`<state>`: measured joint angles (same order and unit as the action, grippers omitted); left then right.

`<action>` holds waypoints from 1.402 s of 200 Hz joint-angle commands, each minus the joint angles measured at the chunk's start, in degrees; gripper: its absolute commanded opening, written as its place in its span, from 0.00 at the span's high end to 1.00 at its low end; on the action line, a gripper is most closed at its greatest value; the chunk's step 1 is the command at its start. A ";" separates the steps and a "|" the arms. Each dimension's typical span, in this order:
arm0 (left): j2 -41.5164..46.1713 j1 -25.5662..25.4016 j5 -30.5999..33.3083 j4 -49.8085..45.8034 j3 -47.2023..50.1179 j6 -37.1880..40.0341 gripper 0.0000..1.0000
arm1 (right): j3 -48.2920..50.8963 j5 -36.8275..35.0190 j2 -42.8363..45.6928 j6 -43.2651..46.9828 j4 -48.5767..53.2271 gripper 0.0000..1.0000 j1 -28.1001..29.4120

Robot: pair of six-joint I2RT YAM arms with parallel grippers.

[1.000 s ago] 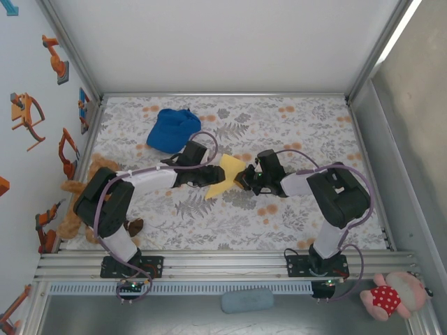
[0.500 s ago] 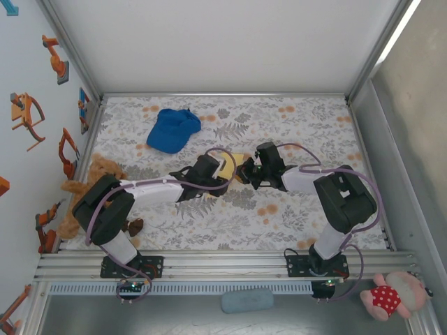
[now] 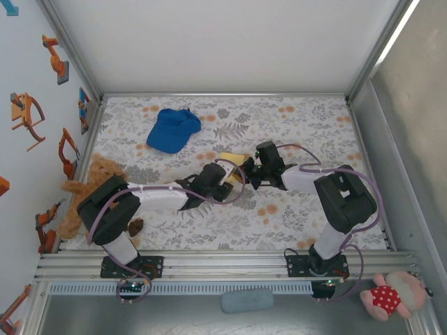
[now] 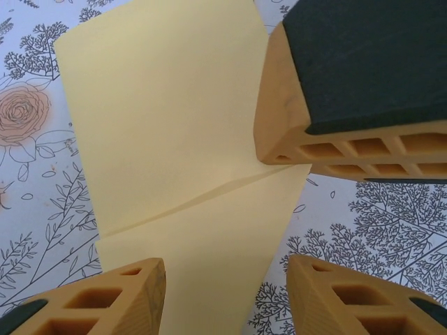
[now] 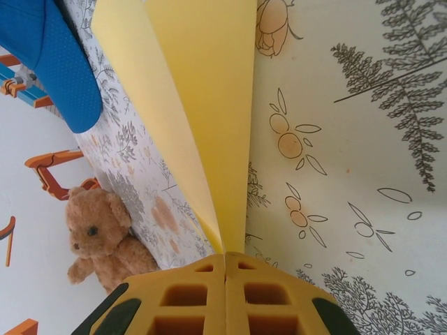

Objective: Fold a paper plane with a square sheet of paper (pick it up from the middle)
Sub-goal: Fold the wing for the fifth time at the center of the table.

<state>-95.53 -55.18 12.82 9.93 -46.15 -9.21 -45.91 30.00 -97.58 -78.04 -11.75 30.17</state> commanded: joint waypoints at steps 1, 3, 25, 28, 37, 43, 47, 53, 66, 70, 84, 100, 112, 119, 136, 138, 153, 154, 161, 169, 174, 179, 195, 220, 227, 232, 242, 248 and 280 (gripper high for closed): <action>-1.17 -0.52 2.23 1.80 0.38 3.01 0.50 | -1.73 -0.09 0.33 -0.80 1.42 1.00 -0.44; -1.20 -0.58 2.35 1.96 0.43 3.03 0.50 | -1.73 -0.11 0.27 -0.86 1.43 1.00 -0.46; -2.14 -0.71 2.60 2.32 0.45 3.32 0.51 | -1.80 0.30 0.46 -1.04 1.64 1.00 -0.69; -2.38 -0.72 2.69 2.33 0.40 3.32 0.51 | -1.81 0.24 0.48 -1.09 1.64 1.00 -0.69; -2.80 -0.75 2.88 2.51 0.45 3.54 0.51 | -1.79 0.49 0.55 -1.23 1.64 1.00 -0.73; -3.07 -0.72 2.98 2.73 0.43 3.66 0.52 | -1.78 0.51 0.55 -1.35 1.64 1.00 -0.79; -3.23 -0.72 3.08 2.78 0.44 3.65 0.52 | -1.73 0.64 0.60 -1.44 1.64 1.00 -0.82; -3.48 -0.72 3.25 3.04 0.44 3.74 0.52 | -1.73 0.61 0.59 -1.50 1.58 1.00 -0.84; -3.93 -0.77 3.42 3.25 0.47 3.85 0.53 | -1.80 0.89 0.68 -1.59 1.56 1.00 -0.90; -3.96 -0.72 3.38 3.40 0.53 3.85 0.54 | -1.75 0.94 0.64 -1.64 1.48 1.00 -0.84; -4.12 -0.76 3.20 3.60 0.58 3.93 0.56 | -1.64 1.03 0.59 -1.59 1.35 1.00 -0.90; -4.19 -0.81 2.92 3.69 0.71 3.85 0.58 | -1.57 1.20 0.50 -1.59 1.37 1.00 -0.93; -4.23 -0.81 2.87 3.82 0.80 3.76 0.60 | -1.46 1.20 0.55 -1.57 1.30 1.00 -0.92; -4.19 -0.81 2.74 3.86 0.89 3.76 0.62 | -1.38 1.20 0.72 -1.43 1.35 1.00 -0.95; -4.20 -0.81 2.65 3.86 1.07 3.49 0.66 | -1.29 0.91 1.20 -0.91 1.78 0.91 -0.94; -4.18 -0.85 2.61 3.86 1.13 3.50 0.67 | -1.33 0.78 1.24 -0.80 1.96 0.90 -0.94; -4.19 -0.81 2.52 4.18 1.38 3.22 0.72 | -1.42 0.13 1.82 0.20 3.52 0.81 -1.32; -4.21 -0.81 2.54 4.24 1.44 3.23 0.73 | -1.40 0.09 1.85 0.23 3.59 0.80 -1.38; -4.21 -0.81 2.31 4.54 1.59 3.17 0.74 | -1.36 -0.16 2.17 0.69 4.01 0.76 -1.58; -4.23 -0.75 2.19 4.60 1.68 2.94 0.75 | -1.33 -0.76 2.64 1.46 4.86 0.72 -1.90; -4.23 -0.72 2.09 4.65 1.72 2.81 0.76 | -1.45 -1.22 3.04 2.06 5.70 0.69 -2.11; -4.30 -0.72 1.91 4.88 1.87 2.65 0.77 | -1.55 -1.75 3.43 2.72 6.55 0.66 -2.34; -4.23 -0.55 0.81 5.18 2.11 2.00 0.79 | -1.86 -3.80 5.31 5.05 9.57 0.60 -3.19; -4.32 0.32 -2.87 5.18 2.01 0.56 0.82 | -2.08 -7.83 8.50 9.66 14.38 0.53 -4.75; -4.24 0.71 -4.10 5.03 2.03 -0.06 0.83 | -2.01 -8.88 9.48 10.89 15.39 0.52 -5.15; -4.21 0.92 -5.09 5.02 2.02 -0.46 0.84 | -1.99 -9.73 10.13 11.91 16.26 0.51 -5.36; -3.82 1.75 -7.55 5.03 2.10 -1.47 0.85 | -1.99 -11.65 11.42 13.48 18.30 0.50 -5.67; -3.56 2.27 -9.27 5.30 2.31 -2.18 0.86 | -1.99 -12.61 12.12 14.63 19.17 0.50 -5.81; -2.26 6.03 -19.13 6.66 3.30 -6.06 0.90 | -2.19 -15.32 14.36 21.46 21.83 0.49 -5.86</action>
<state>-99.20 -51.44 3.18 15.05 -44.25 -11.05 -46.41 19.11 -85.14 -64.14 5.23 24.49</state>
